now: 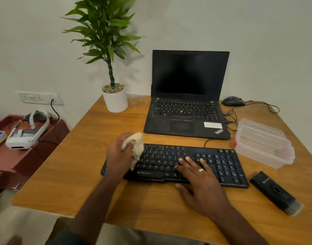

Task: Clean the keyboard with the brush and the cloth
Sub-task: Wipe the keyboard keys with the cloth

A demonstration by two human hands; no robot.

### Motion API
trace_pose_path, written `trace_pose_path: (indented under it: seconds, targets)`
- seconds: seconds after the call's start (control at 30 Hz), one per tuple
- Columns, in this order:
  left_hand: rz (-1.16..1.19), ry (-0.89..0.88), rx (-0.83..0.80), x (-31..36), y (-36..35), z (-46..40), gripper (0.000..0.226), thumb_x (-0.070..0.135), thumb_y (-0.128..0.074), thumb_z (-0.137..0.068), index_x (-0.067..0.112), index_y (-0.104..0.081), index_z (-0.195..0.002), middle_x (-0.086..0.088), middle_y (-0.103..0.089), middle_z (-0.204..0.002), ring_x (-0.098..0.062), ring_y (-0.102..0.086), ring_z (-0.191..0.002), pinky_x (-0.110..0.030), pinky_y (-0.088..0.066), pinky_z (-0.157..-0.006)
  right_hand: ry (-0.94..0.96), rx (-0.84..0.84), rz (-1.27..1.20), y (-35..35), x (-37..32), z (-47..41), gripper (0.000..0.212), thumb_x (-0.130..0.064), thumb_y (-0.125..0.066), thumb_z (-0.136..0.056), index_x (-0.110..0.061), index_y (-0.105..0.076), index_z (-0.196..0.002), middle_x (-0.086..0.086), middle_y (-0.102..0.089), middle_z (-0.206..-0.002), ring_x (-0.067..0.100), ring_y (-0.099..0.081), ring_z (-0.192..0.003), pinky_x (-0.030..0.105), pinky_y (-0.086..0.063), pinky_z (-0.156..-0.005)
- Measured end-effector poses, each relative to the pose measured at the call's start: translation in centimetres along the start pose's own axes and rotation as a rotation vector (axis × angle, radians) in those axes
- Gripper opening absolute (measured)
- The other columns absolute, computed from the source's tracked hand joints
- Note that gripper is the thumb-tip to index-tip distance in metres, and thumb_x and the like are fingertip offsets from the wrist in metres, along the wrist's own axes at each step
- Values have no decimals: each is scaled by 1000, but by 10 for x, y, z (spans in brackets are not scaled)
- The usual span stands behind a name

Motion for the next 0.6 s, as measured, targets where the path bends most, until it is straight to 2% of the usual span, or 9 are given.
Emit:
trace_pose_path:
  seconds: [0.03,0.1,0.13,0.2,0.27,0.37,0.5,0.53,0.6]
  targets:
    - [-46,-33,85,-3,23,-4,31,4,-55,-97,22,-66,-120,-4,-69,-110,-16,-67,-83,-15,-52,-59,-8,-7,-1,-1,0,-1,61,-65,-35,-94,-38,-40,-148,-15,-31,-158,5,-16,-149,44,-10,-123]
    - [-296,-105,204,-9,61,-10,33,4,-55,-97,16,-65,-125,-4,-67,-114,-19,-65,-91,-10,-49,-70,-16,-14,2,-3,-1,-3,63,-65,-32,-92,-38,-39,-149,-16,-31,-158,5,-15,-149,45,-10,-123]
    - [-434,-95,193,-16,69,-13,34,4,-55,-97,17,-64,-127,-8,-67,-116,-22,-64,-96,-18,-50,-75,-16,-17,5,-3,-2,-4,63,-65,-31,-92,-39,-39,-149,-15,-30,-159,5,-15,-149,45,-10,-123]
    - [-649,-36,39,-30,57,-13,38,2,-52,-95,20,-63,-127,-13,-69,-114,-28,-64,-95,-35,-53,-77,-11,-27,13,-5,-2,-5,65,-66,-29,-91,-39,-37,-150,-16,-26,-159,5,-12,-149,44,-8,-122]
    - [-796,-98,-98,-32,28,0,43,-5,-48,-90,17,-64,-123,-12,-70,-112,-31,-65,-93,-39,-53,-77,-12,-15,29,-4,-2,-4,63,-64,-31,-92,-38,-39,-148,-14,-31,-158,6,-16,-148,45,-11,-121]
    - [-814,-217,-168,-20,-7,13,43,-5,-51,-89,16,-64,-124,-6,-70,-119,-25,-67,-99,-37,-54,-83,-15,-21,45,-5,-1,-3,59,-62,-36,-93,-38,-42,-146,-13,-37,-156,6,-20,-147,45,-15,-120]
    - [-829,-351,-349,5,-74,38,42,13,-53,-98,19,-50,-139,-2,-58,-140,-17,-57,-123,-33,-45,-105,1,-25,53,-2,-2,-3,57,-60,-39,-93,-36,-46,-144,-12,-40,-155,7,-23,-146,45,-15,-121]
    - [-822,-393,-381,13,-90,46,42,15,-54,-98,19,-50,-140,-1,-58,-140,-16,-57,-124,-31,-44,-105,6,-30,44,-2,-3,-3,58,-60,-37,-94,-35,-44,-146,-12,-37,-157,7,-21,-147,45,-12,-121]
    - [-677,-399,-375,26,-105,48,36,13,-54,-98,18,-58,-133,-1,-66,-127,-16,-63,-110,-23,-49,-94,11,-33,21,-2,-4,-3,60,-60,-35,-94,-35,-40,-148,-13,-32,-158,7,-16,-148,43,-6,-122]
Point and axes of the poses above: each hand's wrist, its own z-axis away from the middle knuckle, its own y-axis out of the back of the hand, x = y × z, the point moved 7 cm from there along -z, towards the middle knuckle
